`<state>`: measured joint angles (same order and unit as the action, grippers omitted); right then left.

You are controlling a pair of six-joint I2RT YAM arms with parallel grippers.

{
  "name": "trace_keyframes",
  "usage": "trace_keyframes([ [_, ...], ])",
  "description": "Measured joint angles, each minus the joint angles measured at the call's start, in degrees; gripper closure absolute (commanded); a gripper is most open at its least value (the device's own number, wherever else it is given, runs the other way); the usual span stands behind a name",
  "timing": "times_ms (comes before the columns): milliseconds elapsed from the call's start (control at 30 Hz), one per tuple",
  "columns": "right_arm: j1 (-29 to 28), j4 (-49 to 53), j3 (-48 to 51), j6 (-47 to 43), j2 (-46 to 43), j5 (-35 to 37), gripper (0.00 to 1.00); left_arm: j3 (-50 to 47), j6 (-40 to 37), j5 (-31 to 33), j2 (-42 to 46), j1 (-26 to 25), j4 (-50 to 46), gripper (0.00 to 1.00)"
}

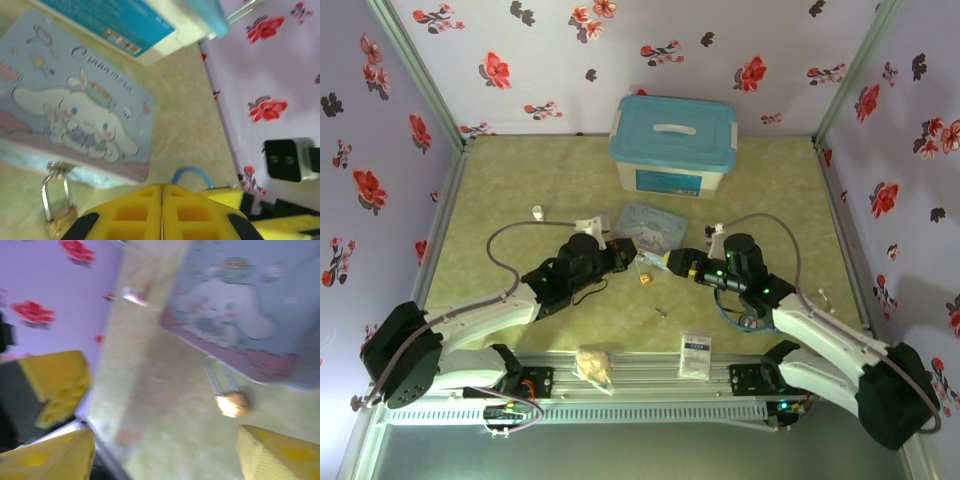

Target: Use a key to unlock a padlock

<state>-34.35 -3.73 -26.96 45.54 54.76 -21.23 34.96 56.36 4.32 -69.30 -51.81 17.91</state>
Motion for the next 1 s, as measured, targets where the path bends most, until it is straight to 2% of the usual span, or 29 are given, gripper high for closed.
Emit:
trace_keyframes([
  [167, -6.49, 19.58, -5.53, -5.53, 1.57, 8.9, 0.35, -4.28, 0.0, 0.04, 1.55, -0.04, -4.07, 0.91],
  [300, -14.91, 27.52, -10.23, -4.35, 11.76, 12.87, 0.36, -4.55, 0.02, 0.22, 1.55, -0.04, -4.74, 0.9],
  [467, -24.96, 32.74, -18.73, -2.01, 25.09, 18.27, 0.43, -5.31, 0.37, 0.28, 1.55, -0.22, -3.13, 0.9],
  [800, -26.47, 34.14, -20.68, -0.35, 34.6, 22.71, 0.57, -8.9, 1.6, 0.83, 2.91, -0.55, -1.6, 0.9],
  [1000, -26.69, 33.77, -22.32, -0.44, 36.85, 23.43, 0.71, -8.94, 1.62, 1.36, 3.89, -0.59, -0.83, 0.9],
])
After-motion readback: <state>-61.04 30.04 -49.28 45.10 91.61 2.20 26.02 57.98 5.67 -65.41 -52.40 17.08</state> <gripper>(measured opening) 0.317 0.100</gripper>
